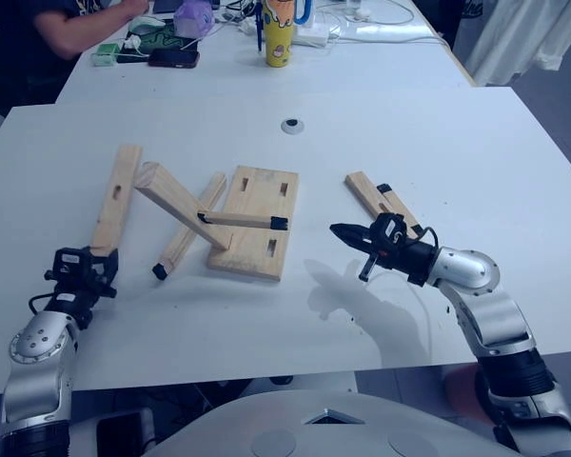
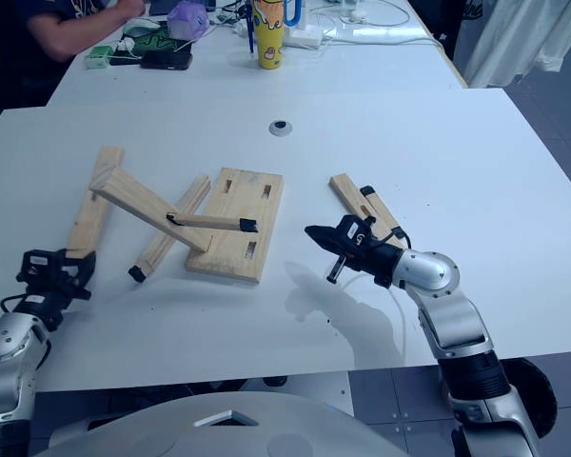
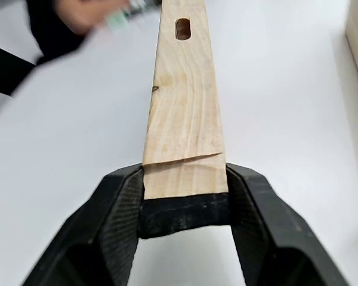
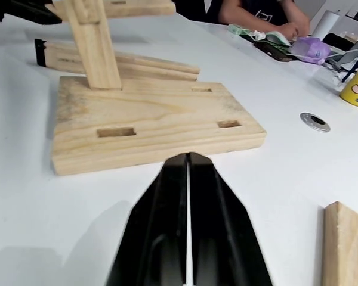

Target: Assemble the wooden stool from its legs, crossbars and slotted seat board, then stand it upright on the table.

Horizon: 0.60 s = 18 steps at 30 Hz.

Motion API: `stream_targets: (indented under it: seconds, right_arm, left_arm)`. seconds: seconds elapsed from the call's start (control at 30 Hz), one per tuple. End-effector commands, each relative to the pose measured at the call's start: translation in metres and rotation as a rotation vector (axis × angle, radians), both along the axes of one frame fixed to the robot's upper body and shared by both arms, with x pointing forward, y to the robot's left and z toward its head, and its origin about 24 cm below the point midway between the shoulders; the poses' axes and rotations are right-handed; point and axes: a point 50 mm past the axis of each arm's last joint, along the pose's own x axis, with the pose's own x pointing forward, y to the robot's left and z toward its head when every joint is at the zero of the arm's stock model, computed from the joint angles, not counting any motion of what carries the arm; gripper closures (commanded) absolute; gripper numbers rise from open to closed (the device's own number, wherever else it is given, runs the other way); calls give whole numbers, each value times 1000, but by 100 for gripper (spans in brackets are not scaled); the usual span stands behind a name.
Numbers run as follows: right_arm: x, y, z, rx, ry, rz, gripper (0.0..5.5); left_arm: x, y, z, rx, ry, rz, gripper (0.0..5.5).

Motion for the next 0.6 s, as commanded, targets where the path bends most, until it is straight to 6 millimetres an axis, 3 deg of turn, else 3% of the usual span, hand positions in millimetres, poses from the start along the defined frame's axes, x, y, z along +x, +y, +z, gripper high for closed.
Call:
stream_targets:
  seconds: [0.03,0.17,0.33,0.43,0.6]
  right_arm:
    - [24,-4,27,218,9,-146,550]
    - [53,-12,77,621,120,-274,550]
    - [61,7,149,1072,327,-57,486]
    - [67,35,172,1184,448,49,439]
    - [66,78,186,1235,604,151,361]
  left_arm:
    - [21,-12,43,21,-205,-43,350]
    - [40,-37,101,26,-412,-150,350]
    - [44,-85,162,-2,-586,-395,350]
    - [46,-110,178,-21,-599,-530,350]
    - [40,-131,181,-72,-539,-681,350]
